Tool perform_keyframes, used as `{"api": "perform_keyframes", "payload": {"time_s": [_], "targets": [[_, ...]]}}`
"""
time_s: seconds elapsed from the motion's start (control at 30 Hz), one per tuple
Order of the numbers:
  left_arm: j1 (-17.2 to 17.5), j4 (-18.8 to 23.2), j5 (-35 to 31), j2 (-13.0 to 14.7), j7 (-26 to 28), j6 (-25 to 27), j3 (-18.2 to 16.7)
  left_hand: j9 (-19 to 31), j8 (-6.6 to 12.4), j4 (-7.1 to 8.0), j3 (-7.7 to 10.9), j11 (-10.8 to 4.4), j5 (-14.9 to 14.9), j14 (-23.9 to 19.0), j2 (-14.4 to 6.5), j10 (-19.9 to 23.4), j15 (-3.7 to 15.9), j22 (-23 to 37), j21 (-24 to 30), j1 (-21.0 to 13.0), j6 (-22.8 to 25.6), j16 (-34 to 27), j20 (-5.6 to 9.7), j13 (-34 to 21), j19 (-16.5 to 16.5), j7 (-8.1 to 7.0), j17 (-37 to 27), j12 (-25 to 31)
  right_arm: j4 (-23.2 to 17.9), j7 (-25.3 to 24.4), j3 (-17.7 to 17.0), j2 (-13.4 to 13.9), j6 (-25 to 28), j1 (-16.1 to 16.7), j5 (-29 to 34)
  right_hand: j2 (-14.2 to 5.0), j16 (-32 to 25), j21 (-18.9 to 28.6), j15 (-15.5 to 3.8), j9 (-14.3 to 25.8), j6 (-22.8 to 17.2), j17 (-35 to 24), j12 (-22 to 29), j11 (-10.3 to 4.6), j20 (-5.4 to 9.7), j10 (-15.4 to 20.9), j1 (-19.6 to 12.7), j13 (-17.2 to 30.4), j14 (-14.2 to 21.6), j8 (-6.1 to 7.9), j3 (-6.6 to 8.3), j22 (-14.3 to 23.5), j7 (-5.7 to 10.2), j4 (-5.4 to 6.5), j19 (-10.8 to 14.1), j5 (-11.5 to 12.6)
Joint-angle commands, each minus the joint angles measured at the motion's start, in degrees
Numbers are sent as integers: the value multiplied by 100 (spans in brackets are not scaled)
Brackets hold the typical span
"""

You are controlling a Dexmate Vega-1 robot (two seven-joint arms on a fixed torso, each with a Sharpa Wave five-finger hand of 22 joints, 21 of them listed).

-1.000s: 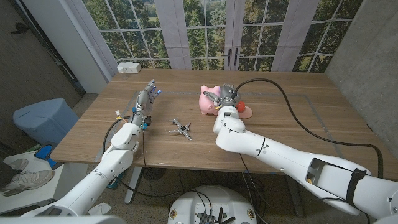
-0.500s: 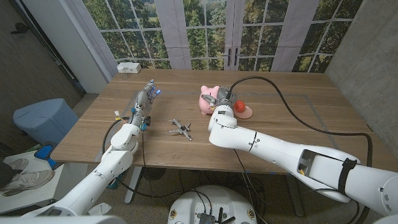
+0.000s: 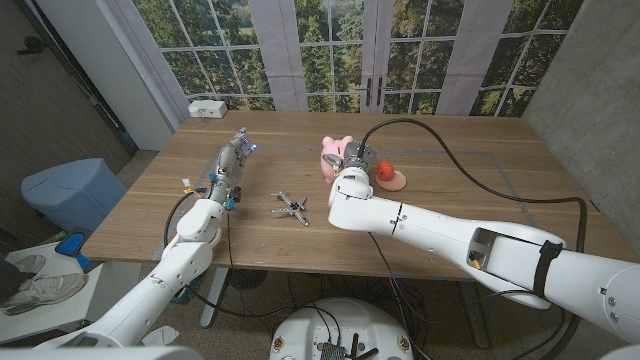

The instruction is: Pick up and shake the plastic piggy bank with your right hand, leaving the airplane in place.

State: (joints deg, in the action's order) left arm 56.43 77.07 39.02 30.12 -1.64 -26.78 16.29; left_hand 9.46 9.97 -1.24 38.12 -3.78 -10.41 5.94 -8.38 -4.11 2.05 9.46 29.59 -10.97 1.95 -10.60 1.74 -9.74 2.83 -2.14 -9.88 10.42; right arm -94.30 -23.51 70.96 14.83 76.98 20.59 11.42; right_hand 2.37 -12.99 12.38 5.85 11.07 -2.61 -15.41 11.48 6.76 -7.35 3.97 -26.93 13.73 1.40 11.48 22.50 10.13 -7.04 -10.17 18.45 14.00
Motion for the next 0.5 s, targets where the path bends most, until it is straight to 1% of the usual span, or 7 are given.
{"api": "perform_keyframes", "payload": {"time_s": [0.03, 0.17, 0.33, 0.37, 0.4, 0.43, 0.5], "targets": [[-20, -23, 26, 16, -91, -10, 7, 28, 19, -37, 0, 43, -19, -19, -152, -34, 129, 12, -32, -53, 8, -10, 273, -25, -29, 2, -1, 42, -244, 142, 208, 128, 301, -145, 186, -165, -58, 49, 10, 26, 161, 16, 53, 38, 242, -61, -597, 18, 111, 22, 231, 5, -391, -63, 171, 7], [-26, -15, 18, 14, -89, -15, 9, 28, 21, -60, -12, 47, -15, -22, -131, -32, 126, 12, -43, -55, 13, -7, 267, -26, -37, 12, 4, 43, -333, 886, 41, 128, 301, 17, 1003, -191, -51, 36, 9, 27, 216, 25, 42, 45, 242, -113, -805, 19, 110, 17, 307, 1, -411, -70, 193, -7], [-15, 23, 7, 27, -67, -1, 7, 28, 21, -84, -19, 44, -13, -23, -119, -29, 126, 13, -56, -60, 14, -4, 263, -26, -47, 18, 7, 44, -83, 2256, -233, -127, 301, 298, 2590, -273, -30, 3, 31, 28, 273, 43, 44, 63, 276, -161, -1287, 20, 87, 29, 490, -4, -421, -84, 211, -63], [-10, 34, -3, 29, -50, 1, 6, 28, 21, -86, -19, 43, -12, -24, -119, -31, 127, 13, -56, -60, 14, -4, 263, -26, -48, 18, 8, 44, -24, 2410, -281, -171, 301, 320, 2730, -214, -25, -13, 61, 28, 281, 50, 46, 86, 197, -167, -1360, 20, 87, 33, 487, -4, -449, -80, 194, -91], [-6, 43, -6, 31, -41, 2, 4, 28, 21, -91, -21, 45, -12, -25, -117, -29, 127, 13, -60, -61, 14, -3, 263, -26, -48, 19, 8, 44, 69, 2545, -305, -227, 301, 326, 2864, -91, -13, -37, 84, 29, 284, 51, 51, 107, 102, -171, -1342, 21, 59, 35, 427, -2, -449, -41, 154, -133], [-3, 48, -8, 31, -35, -1, 2, 28, 21, -101, -23, 44, -11, -26, -114, -30, 128, 13, -65, -64, 14, -2, 260, -26, -52, 19, 10, 44, 168, 2690, -314, -277, 301, 313, 2971, 68, -2, -69, 94, 30, 289, 34, 51, 131, -12, -201, -1157, 26, 3, 30, 280, 6, -464, 81, 88, -177], [5, 60, -7, 32, -24, 2, -2, 28, 22, -110, -25, 47, -10, -27, -114, -28, 124, 13, -71, -66, 14, -1, 260, -26, -55, 20, 11, 45, 335, 2848, -334, -356, 301, 271, 3017, 276, 29, -112, 191, 40, 272, -22, 57, 159, -130, -260, -683, 40, -178, 27, -33, 18, -495, 299, -52, -143]]}}
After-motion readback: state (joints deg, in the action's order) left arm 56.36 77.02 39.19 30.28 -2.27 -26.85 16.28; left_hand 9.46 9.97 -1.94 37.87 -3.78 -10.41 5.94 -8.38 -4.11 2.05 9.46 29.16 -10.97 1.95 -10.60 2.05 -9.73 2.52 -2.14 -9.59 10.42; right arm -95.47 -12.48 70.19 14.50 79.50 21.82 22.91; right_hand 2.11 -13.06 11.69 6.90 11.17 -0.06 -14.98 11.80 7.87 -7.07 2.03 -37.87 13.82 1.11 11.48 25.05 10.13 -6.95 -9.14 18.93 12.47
